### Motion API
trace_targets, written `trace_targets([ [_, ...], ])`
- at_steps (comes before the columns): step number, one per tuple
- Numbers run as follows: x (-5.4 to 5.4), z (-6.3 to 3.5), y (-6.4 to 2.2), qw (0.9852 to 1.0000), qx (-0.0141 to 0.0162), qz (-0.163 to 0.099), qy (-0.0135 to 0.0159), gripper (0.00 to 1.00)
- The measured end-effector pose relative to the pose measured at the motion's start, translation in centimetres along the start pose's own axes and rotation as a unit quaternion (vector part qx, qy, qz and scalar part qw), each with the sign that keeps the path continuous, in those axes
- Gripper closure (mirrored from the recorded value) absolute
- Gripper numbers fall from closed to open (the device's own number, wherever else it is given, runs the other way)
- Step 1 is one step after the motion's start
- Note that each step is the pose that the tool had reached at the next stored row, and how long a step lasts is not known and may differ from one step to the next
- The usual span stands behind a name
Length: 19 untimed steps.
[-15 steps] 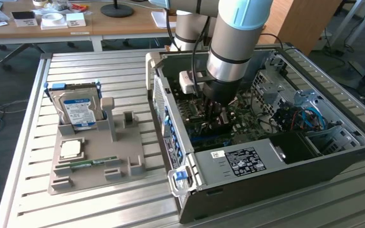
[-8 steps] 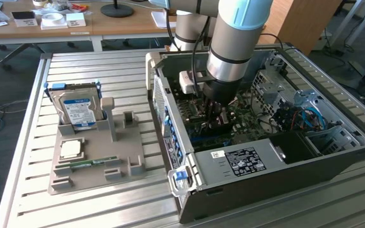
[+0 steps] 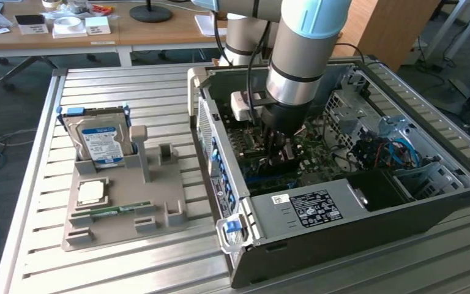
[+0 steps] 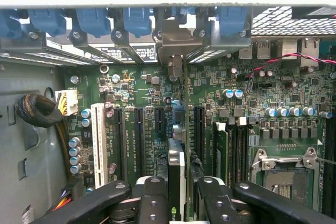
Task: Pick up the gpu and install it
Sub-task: 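Insert the gpu into the slot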
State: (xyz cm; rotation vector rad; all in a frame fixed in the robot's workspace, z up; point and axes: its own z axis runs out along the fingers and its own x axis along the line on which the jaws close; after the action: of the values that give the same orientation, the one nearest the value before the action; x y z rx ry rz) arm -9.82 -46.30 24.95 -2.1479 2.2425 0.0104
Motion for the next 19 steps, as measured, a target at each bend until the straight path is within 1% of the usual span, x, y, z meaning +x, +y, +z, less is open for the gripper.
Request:
trace_targets([
  [7,-0.05,0.03,0.00,1.0000,0.0000,0.000,0.0001,0.74],
  [10,-0.05,0.26,0.02,1.0000,-0.0001,0.000,0.0003,0.74],
  [11,-0.05,0.42,0.02,1.0000,0.0002,0.000,-0.0002,0.74],
  [12,-0.05,0.52,0.03,1.0000,0.0001,0.000,0.0000,0.74],
  [19,-0.04,0.61,0.05,1.0000,0.0000,0.000,0.0001,0.74],
])
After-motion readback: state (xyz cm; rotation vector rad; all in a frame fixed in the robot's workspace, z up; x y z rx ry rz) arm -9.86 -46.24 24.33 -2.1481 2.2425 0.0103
